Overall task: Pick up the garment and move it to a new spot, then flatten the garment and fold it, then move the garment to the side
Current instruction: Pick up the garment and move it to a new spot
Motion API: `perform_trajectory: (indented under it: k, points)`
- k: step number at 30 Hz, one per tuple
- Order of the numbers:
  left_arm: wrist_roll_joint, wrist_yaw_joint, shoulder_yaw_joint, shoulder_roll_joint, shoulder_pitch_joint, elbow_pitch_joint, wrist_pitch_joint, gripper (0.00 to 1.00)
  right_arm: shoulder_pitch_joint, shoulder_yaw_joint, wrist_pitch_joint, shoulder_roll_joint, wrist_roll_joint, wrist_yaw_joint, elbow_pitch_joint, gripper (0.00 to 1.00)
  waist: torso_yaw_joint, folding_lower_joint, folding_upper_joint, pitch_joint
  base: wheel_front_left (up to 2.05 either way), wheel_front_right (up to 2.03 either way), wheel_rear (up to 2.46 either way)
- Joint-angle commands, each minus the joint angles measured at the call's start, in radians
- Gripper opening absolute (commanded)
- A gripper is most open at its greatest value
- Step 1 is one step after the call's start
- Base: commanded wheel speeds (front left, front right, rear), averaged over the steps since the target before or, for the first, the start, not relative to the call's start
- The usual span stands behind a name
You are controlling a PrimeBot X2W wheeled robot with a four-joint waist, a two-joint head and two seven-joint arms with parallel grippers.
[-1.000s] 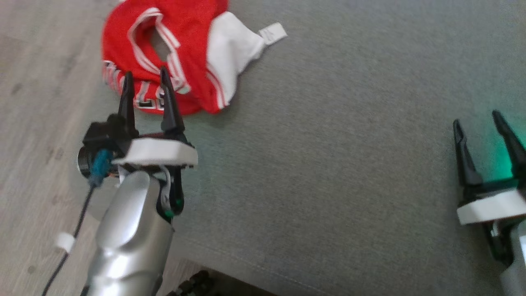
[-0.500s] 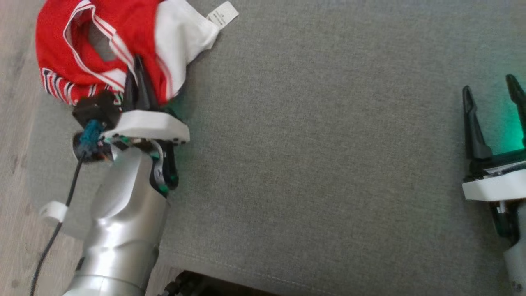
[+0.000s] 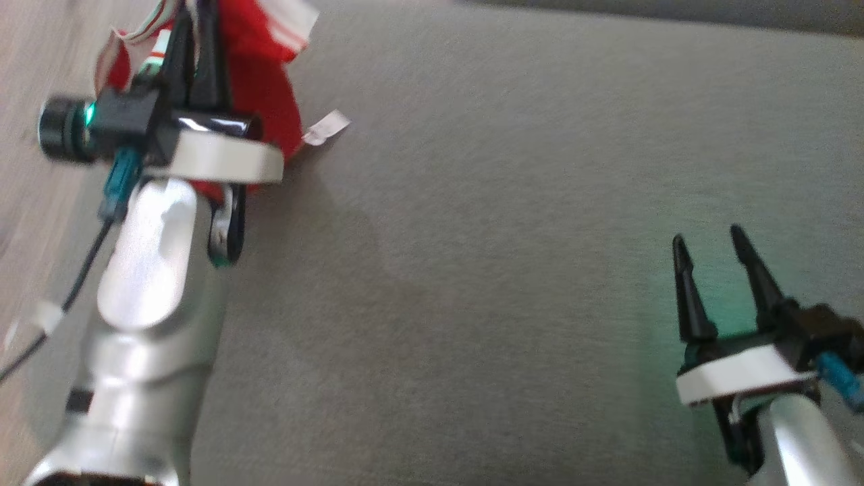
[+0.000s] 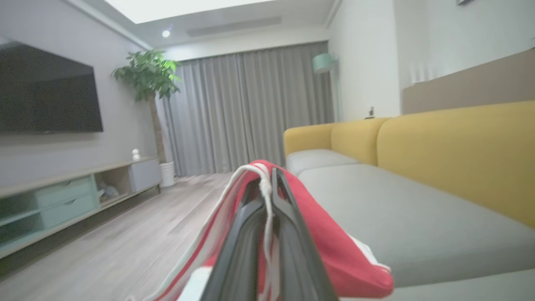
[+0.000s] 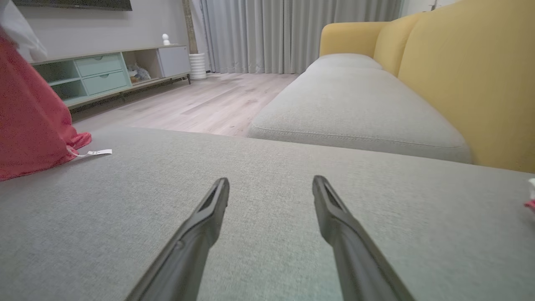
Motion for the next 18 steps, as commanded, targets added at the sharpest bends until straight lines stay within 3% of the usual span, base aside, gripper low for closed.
perform_trajectory:
  k: [1,5,10,18]
  points:
    - [0.011,-0.011,0.011,0.032,-0.092,-0.048,0.007,0.00,0.015,0.020,-0.002,0.005,0.009,-0.001,-0.031,1.00,-0.132,0.0003,0.0000,-0.132,0.00,0.00,0.00]
    - [0.029,-0.050,-0.032,0.029,-0.190,-0.069,0.039,0.00,0.058,0.024,-0.002,0.029,0.006,-0.001,-0.039,1.00,-0.225,0.0003,0.0000,-0.191,0.00,0.00,0.00]
    - [0.043,-0.067,-0.070,0.013,-0.272,-0.084,0.065,0.00,0.085,0.029,-0.002,0.044,0.007,-0.001,-0.052,1.00,-0.345,0.0003,0.0000,-0.217,0.00,0.00,0.00]
    - [0.038,-0.068,-0.112,-0.006,-0.229,-0.042,0.065,0.00,0.084,0.048,-0.002,0.059,0.014,-0.001,-0.074,1.00,-0.495,0.0003,0.0000,-0.168,0.00,0.00,0.00]
